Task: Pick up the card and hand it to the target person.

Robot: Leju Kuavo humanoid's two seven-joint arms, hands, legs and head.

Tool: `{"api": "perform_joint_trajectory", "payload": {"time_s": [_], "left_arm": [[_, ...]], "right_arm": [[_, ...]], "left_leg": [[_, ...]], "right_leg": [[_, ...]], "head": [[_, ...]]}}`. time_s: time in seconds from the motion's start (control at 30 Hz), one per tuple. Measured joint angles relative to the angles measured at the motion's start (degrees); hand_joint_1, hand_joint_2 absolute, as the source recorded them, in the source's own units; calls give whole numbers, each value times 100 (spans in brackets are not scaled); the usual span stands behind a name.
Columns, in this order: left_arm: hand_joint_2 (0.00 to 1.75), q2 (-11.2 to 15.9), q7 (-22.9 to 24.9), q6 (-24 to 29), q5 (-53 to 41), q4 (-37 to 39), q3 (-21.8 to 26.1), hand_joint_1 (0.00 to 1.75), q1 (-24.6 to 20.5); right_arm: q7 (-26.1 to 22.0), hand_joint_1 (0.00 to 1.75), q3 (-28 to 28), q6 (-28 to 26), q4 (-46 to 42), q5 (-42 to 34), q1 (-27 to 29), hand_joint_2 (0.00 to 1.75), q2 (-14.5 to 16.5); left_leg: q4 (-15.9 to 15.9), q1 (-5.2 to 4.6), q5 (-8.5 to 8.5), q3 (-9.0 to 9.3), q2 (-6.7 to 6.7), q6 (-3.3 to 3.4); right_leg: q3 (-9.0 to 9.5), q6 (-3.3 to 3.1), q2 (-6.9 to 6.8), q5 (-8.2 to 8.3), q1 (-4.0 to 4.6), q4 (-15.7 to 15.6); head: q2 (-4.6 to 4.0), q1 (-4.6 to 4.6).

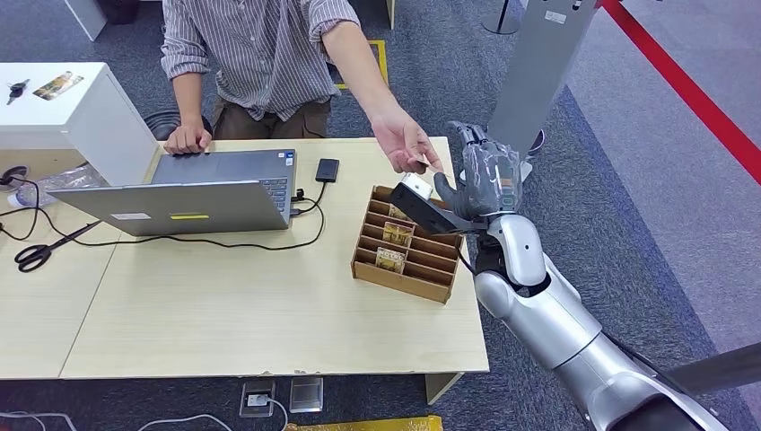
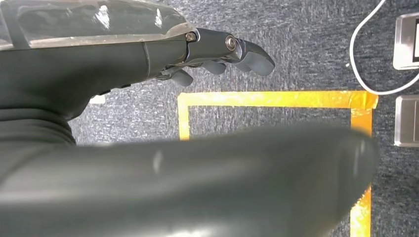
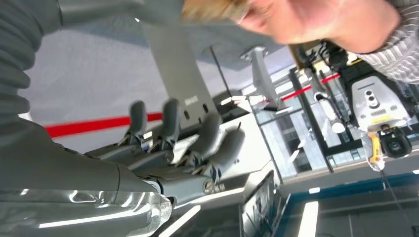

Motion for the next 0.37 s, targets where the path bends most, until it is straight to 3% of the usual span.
{"api": "perform_joint_trajectory", "payload": {"time_s": [0.07, 0.2, 0.33, 0.37], "left_arm": [[0, 0, 7, 30, 38, 0, 1, 0, 0], [0, 0, 48, 142, 145, 0, 3, 0, 4], [0, 0, 92, 207, 234, 0, 4, 0, 10], [0, 0, 98, 212, 244, 0, 4, 0, 11]], "right_arm": [[-279, 0, -31, -104, -25, -651, 59, 175, 3], [-1138, 0, -170, -201, -198, -2661, 339, 175, 24], [-1976, 172, -362, -48, -474, -4683, 752, 175, 13], [-2079, 175, -386, -4, -513, -4954, 810, 175, 9]], "left_leg": [[0, 0, 0, 0, 0, 0], [0, 0, 0, 1, 0, 0], [0, 0, 0, 1, 0, 0], [0, 0, 0, 2, 0, 0]], "right_leg": [[0, 0, 0, 0, 0, 0], [-1, 0, 0, 0, 0, 0], [-2, 0, 0, -1, 0, -1], [-2, 0, 0, -1, 0, -1]], "head": [[0, -2], [-1, -2], [-1, -3], [-1, -3]]}}
